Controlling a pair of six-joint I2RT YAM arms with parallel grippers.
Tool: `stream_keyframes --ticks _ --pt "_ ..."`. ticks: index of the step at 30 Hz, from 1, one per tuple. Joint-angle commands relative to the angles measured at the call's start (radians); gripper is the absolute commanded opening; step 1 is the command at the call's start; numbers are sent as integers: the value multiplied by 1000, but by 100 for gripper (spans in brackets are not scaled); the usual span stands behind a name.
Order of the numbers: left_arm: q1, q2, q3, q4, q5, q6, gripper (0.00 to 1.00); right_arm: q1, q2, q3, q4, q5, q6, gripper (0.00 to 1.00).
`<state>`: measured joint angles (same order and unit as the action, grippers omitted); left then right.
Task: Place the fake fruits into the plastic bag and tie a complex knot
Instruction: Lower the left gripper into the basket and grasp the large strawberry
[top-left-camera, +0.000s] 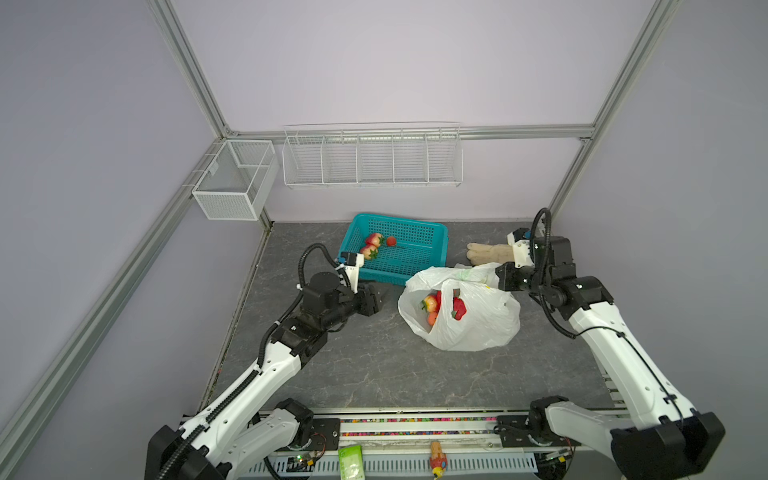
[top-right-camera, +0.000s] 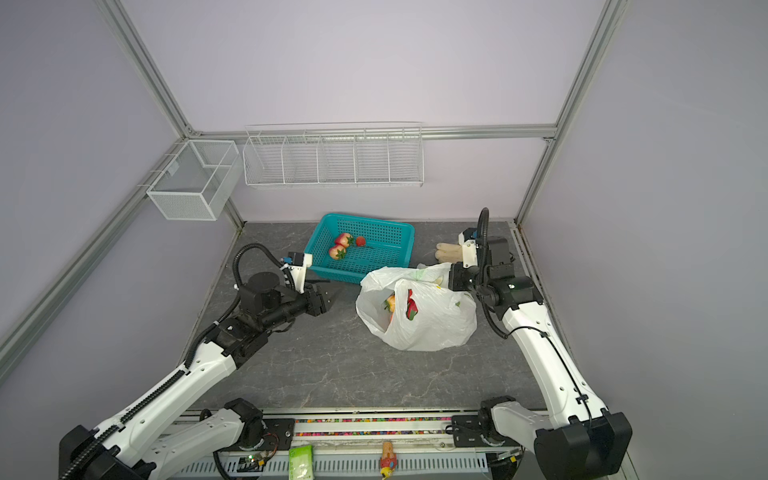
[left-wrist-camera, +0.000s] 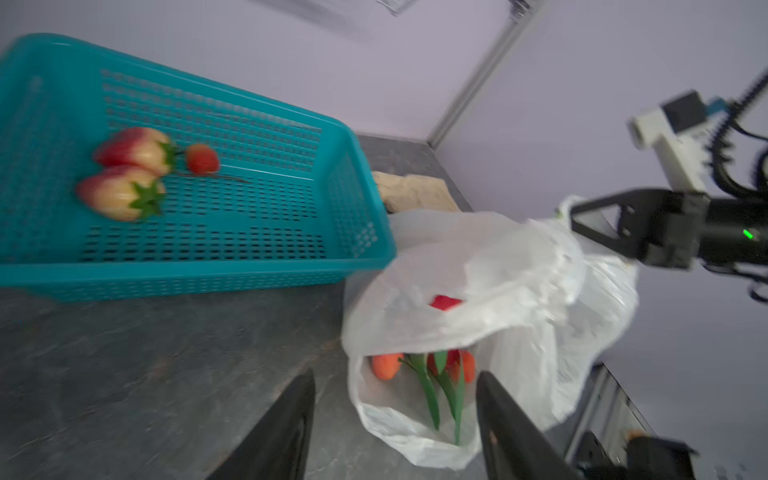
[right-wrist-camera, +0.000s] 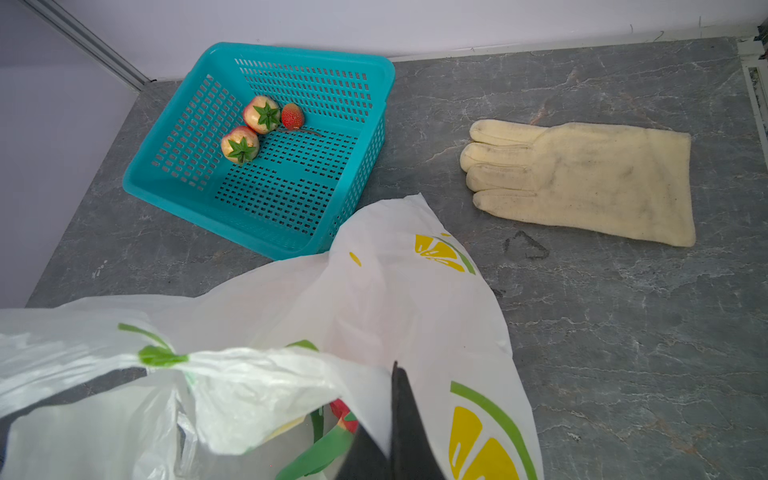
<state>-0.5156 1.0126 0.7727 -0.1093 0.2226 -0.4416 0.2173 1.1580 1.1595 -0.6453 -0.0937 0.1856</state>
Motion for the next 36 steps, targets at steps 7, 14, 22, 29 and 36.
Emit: stream_keyframes --ticks 7,14,22,29,36 --pt "52 472 360 -108 -418 198 67 -5 12 30 16 -13 -13 6" --pt "74 874 732 -293 -540 390 74 -5 19 37 14 -3 -18 6" --pt "86 1154 1012 -398 -573 483 75 -6 22 34 16 -3 -20 6" --pt "92 1318 1195 -495 -561 515 76 -6 14 27 16 9 -25 6" --pt "95 1429 1352 -593 -557 519 77 -6 14 32 10 7 -28 6"
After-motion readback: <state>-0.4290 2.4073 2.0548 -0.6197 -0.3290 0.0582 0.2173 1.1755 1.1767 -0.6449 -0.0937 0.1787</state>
